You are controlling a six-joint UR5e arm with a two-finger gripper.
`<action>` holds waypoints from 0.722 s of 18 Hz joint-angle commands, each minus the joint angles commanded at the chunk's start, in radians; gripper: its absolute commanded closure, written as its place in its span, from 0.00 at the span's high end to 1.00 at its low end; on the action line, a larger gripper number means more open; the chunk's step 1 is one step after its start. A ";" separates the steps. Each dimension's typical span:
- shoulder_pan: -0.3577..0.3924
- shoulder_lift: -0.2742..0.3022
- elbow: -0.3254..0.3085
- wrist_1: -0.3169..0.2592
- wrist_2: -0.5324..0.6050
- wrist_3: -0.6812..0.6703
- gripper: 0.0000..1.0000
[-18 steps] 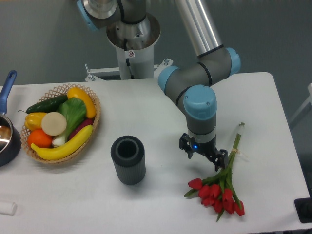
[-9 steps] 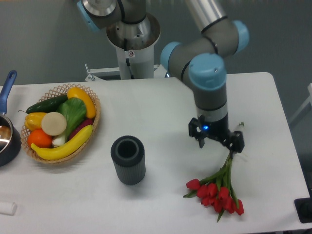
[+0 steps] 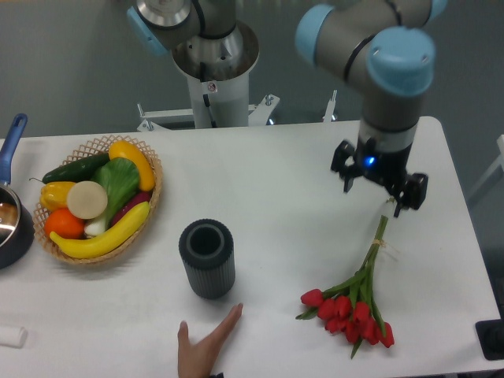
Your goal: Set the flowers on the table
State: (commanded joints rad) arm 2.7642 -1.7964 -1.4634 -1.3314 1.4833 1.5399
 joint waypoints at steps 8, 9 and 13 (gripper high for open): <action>0.104 0.020 -0.008 0.001 0.005 0.127 1.00; 0.120 0.023 -0.006 0.001 0.005 0.144 1.00; 0.126 0.034 -0.006 0.001 0.000 0.154 1.00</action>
